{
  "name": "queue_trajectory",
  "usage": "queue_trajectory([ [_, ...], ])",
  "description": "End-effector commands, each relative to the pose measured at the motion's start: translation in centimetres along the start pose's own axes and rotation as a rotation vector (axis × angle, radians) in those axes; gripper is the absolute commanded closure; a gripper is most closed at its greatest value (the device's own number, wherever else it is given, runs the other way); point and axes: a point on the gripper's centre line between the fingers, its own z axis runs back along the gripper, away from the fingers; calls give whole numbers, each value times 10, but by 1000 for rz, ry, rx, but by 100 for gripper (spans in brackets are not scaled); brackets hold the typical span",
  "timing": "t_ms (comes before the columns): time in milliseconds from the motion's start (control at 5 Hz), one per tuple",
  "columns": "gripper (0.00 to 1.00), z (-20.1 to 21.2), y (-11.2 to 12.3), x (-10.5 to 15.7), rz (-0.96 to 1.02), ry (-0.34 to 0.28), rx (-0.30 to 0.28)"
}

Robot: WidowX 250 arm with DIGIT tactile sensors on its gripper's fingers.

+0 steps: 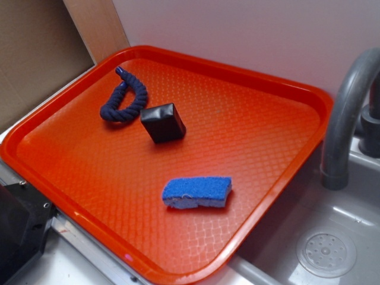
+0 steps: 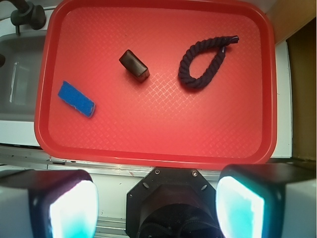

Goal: Grab the blue sponge.

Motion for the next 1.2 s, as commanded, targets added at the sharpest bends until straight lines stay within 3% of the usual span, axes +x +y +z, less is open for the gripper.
queue_trajectory([
  [0,0,0,0,0,0,0,0],
  [200,0,-25,-32,23,-252,-95,-1],
  [600,0,-71,-79,59,-711,-166,-88],
  [800,0,-107,-111,73,-873,-171,-125],
  [1000,0,-139,-137,67,-967,-118,-123],
])
